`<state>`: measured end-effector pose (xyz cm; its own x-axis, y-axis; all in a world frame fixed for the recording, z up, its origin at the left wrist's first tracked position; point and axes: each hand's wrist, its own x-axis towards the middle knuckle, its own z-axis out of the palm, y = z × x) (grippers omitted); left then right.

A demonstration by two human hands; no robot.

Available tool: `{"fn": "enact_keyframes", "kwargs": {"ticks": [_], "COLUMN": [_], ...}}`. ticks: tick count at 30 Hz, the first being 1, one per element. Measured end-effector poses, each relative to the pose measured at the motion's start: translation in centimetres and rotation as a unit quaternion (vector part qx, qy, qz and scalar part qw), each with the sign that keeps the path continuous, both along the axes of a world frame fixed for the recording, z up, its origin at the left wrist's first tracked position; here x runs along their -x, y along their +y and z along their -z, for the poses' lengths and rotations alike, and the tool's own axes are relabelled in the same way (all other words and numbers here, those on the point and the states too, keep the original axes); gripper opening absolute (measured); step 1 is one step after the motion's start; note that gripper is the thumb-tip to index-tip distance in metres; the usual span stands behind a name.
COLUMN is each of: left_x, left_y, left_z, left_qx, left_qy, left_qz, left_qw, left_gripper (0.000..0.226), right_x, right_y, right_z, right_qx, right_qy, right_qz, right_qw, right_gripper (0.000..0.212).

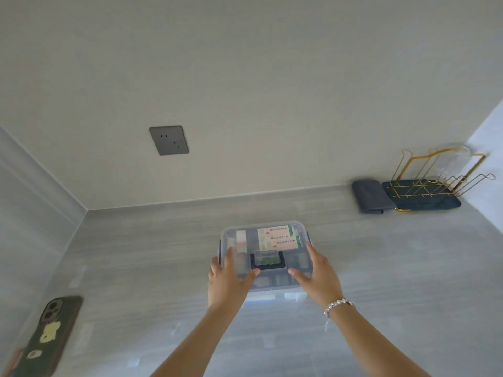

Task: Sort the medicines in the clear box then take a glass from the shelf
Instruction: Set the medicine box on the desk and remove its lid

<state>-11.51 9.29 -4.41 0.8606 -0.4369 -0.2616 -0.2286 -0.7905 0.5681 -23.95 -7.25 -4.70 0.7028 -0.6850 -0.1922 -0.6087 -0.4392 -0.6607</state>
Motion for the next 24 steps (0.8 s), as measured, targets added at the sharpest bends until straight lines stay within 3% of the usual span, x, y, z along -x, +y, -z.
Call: {"fn": "enact_keyframes", "kwargs": {"ticks": [9,11,13,16,24], "left_x": [2.7,2.4,1.6,0.2,0.2], "left_y": [3.9,4.5,4.7,4.7,3.7], "left_z": [-0.4,-0.4,-0.5,-0.7,0.5], "left_qx": [-0.007,0.020,0.077,0.123,0.206], "left_qy": [0.001,0.020,0.053,0.081,0.103], "left_qz": [0.004,-0.004,-0.040,-0.129,-0.249], "left_qw": [1.000,1.000,0.995,0.981,0.941], "left_gripper": [0.084,0.077,0.069,0.055,0.027], "right_x": [3.4,3.5,3.3,2.5,0.9], "right_y": [4.1,4.2,3.8,2.8,1.6], "right_z": [-0.4,-0.6,-1.0,-1.8,-0.6], "right_qx": [-0.012,-0.051,-0.083,-0.090,-0.130], "right_qy": [-0.019,-0.028,-0.022,-0.021,-0.063], "right_qz": [0.014,0.057,0.126,0.157,0.230], "right_qw": [1.000,0.997,0.988,0.983,0.962], "right_gripper": [0.086,0.084,0.071,0.030,0.043]}}
